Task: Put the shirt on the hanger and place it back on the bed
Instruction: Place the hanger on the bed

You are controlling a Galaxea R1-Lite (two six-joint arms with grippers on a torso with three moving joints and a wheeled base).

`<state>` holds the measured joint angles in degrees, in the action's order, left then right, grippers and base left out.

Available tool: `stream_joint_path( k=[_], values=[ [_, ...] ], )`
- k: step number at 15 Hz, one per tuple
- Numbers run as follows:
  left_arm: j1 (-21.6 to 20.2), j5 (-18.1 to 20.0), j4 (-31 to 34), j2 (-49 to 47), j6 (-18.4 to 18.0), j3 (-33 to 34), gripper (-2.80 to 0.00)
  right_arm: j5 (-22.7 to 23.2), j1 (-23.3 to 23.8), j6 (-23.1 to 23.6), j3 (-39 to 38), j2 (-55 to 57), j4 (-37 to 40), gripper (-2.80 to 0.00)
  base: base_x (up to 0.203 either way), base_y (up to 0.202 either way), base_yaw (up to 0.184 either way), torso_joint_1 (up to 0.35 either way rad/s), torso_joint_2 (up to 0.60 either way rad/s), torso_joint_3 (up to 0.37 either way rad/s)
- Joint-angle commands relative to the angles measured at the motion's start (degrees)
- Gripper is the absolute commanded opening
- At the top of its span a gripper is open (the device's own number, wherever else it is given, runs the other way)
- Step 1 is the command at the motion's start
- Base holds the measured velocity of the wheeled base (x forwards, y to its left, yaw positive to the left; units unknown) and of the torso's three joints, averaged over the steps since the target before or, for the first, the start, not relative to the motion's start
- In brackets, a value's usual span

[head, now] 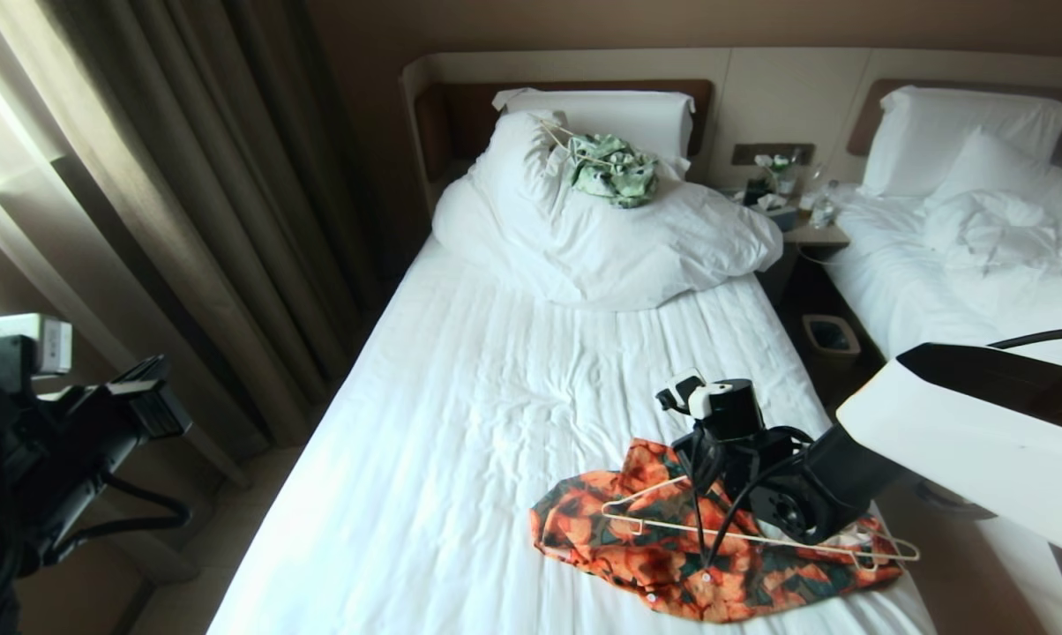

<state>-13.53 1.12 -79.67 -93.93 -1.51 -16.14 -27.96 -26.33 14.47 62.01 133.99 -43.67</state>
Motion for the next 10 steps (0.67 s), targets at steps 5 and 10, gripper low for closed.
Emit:
stream_joint_path(
  k=[5, 10],
  values=[
    [-0.27, 0.02, -0.49, -0.11, 0.02, 0.06, -2.8, -0.34, 0.75, 2.14, -0.18, 1.8, -1.92, 0.0, 0.0, 0.0, 0.0, 0.0, 0.0, 0.0],
    [-2.03, 0.02, -0.49, -0.73, 0.11, 0.14, -2.8, -0.32, 1.09, 2.26, -6.85, -0.9, -1.9, 0.0, 0.0, 0.0, 0.0, 0.0, 0.0, 0.0]
  ],
)
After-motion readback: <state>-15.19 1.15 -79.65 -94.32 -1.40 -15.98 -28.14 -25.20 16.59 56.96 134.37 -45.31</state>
